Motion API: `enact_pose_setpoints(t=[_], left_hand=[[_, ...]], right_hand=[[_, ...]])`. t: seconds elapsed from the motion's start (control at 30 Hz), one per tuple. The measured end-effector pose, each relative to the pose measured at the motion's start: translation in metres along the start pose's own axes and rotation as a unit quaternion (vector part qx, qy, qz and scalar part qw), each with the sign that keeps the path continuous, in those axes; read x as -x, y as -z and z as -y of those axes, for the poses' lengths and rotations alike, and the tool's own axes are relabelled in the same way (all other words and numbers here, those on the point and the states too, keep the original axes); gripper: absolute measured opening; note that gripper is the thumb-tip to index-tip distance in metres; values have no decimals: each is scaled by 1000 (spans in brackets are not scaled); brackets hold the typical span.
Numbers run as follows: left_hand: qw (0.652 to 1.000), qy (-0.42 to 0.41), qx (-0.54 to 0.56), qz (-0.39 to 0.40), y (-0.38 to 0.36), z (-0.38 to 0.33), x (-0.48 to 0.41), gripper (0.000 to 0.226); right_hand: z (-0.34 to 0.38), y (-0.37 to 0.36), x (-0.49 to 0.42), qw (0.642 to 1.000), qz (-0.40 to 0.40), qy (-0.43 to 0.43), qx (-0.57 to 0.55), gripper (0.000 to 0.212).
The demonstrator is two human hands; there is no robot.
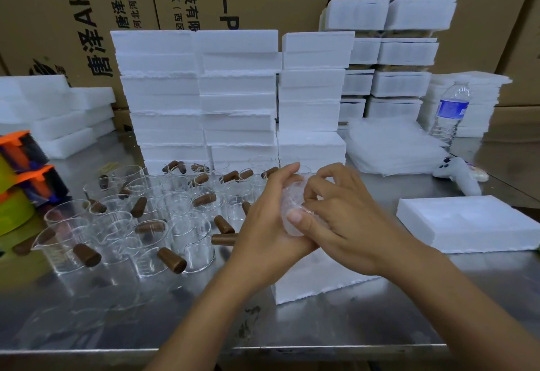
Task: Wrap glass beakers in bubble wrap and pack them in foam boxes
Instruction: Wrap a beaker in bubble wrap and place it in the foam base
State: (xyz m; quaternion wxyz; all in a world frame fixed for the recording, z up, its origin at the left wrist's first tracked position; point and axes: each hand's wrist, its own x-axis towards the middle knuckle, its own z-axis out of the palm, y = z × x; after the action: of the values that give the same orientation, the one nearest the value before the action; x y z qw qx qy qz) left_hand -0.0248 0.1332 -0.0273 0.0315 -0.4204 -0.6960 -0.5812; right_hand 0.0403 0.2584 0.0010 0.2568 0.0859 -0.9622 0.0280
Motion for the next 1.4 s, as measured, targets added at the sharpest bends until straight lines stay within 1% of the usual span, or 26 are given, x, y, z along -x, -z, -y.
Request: enact_pose_setpoints(t=[0.03,0.07,0.1,0.13,0.2,0.23,0.27,0.3,0.37,0.43,0.47,0.57,0.63,0.7,0.8,0.83,0.87,0.97,1.03,1.1,1.13,1.2,1.23,1.33,1.4], left_hand=[[1000,0,8,-2,-1,0,0,74],[1000,0,17,-6,-1,1,-1,71],[1000,-6,17,-15,0,2,-1,67],[1000,-19,7,-23,1,2,-2,61],[999,-33,-18,-32,4,5,-3,51],[999,-29,-19,-34,7,5,-3,47],[999,-26,-17,-38,8,6,-2,43],[999,-24,-14,-44,9,7,-2,39],[998,-16,-10,-52,7,7,-3,34],[999,-10,-7,-52,4,6,-5,34],[999,-10,-5,-52,2,5,-6,34],[999,-10,10,-41,0,5,-6,34],[999,-4,5,-33,-1,6,-6,36],[1000,1,-4,-24,-1,8,-5,36],[1000,11,-5,-9,-1,9,-5,30],[1000,16,-3,-2,-1,9,-4,35],[1000,28,6,9,-1,9,-4,44],[992,70,70,73,3,13,-2,73],[990,73,82,86,8,15,-1,81],[994,68,50,66,12,17,1,73],[996,68,31,57,12,18,2,65],[996,65,3,53,10,19,5,52],[997,58,-9,53,9,20,7,51],[998,44,-34,43,9,23,13,51],[997,45,-38,41,12,25,15,48]], right_hand=[[-1,0,0,1000,0,3,-18,69],[-2,1,1,998,-12,0,-60,69],[-4,2,3,991,-49,-8,-121,66],[-7,5,5,977,-108,-23,-184,57],[-16,11,11,925,-238,-87,-282,31],[-22,14,14,898,-280,-127,-315,26],[-27,15,16,874,-299,-167,-346,22],[-32,15,18,854,-292,-203,-380,19],[-36,11,21,823,-214,-259,-457,20],[-34,6,24,799,-135,-279,-516,22],[-33,3,25,795,-122,-274,-527,20],[-32,-1,26,788,-145,-264,-537,21],[-33,-5,25,786,-141,-268,-539,11],[-33,-9,25,783,-132,-273,-543,12],[-36,-14,26,766,-137,-276,-564,14],[-37,-15,26,759,-140,-278,-571,15],[-39,-17,27,753,-145,-281,-578,16],[-44,-20,30,718,-157,-294,-611,11],[-50,-22,33,705,-158,-301,-622,23],[-54,-24,36,707,-146,-305,-621,29],[-55,-26,37,709,-136,-306,-621,27],[-57,-30,37,713,-112,-306,-621,16],[-57,-32,36,718,-97,-307,-617,12],[-57,-33,34,734,-63,-308,-603,10],[-57,-33,33,756,-50,-305,-578,8]])
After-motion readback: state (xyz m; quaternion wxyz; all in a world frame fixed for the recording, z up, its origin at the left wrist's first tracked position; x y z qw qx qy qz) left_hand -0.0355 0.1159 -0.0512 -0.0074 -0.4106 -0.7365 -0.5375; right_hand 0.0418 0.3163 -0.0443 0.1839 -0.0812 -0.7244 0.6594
